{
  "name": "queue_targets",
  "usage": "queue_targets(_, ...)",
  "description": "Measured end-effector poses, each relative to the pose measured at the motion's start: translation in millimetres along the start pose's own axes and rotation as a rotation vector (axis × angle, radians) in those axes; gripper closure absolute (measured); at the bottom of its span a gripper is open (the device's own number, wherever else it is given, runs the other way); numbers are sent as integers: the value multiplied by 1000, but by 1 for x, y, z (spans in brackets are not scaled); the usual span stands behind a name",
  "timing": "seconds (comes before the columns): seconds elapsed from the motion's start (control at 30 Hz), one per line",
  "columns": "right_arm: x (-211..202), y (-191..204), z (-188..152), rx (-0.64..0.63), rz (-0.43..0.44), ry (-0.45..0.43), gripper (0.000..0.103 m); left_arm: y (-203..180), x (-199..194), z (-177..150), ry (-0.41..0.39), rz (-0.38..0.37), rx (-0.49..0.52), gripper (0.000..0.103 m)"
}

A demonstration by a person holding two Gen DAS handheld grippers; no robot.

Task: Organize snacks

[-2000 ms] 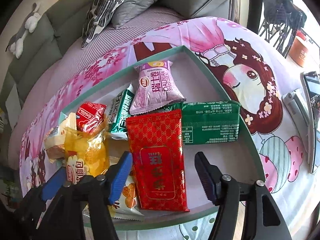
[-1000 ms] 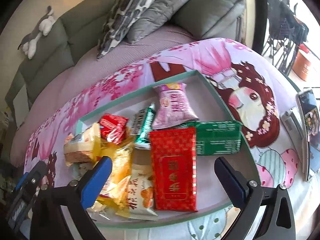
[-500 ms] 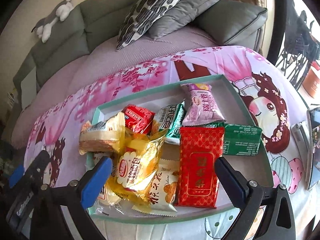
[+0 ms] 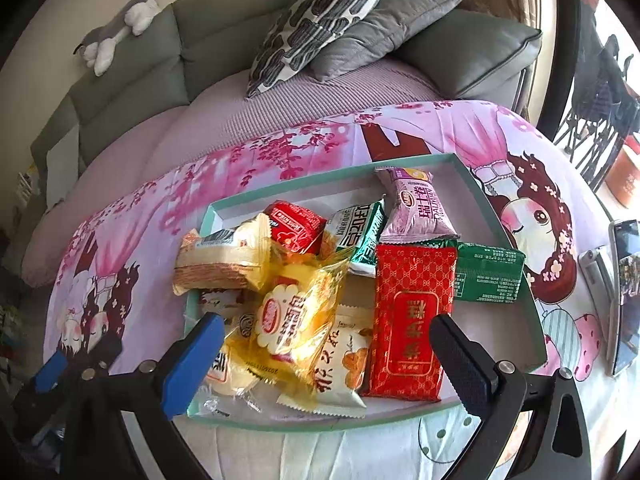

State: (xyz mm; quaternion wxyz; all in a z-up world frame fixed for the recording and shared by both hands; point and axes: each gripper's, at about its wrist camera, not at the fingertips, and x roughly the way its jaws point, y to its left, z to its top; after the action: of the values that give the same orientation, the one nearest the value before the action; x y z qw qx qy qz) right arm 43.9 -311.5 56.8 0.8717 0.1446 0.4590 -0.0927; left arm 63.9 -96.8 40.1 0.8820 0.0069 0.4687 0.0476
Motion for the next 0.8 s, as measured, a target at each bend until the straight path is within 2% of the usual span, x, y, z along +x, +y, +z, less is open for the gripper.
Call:
queue_targets(0.43,-12,15,-39,-73,-14,16,0,22,1,-28,59,-26,13,0)
queue_targets(0.8,-17,19,-59,-91,-14,26,0,33,2,-45,100,-13,31,0)
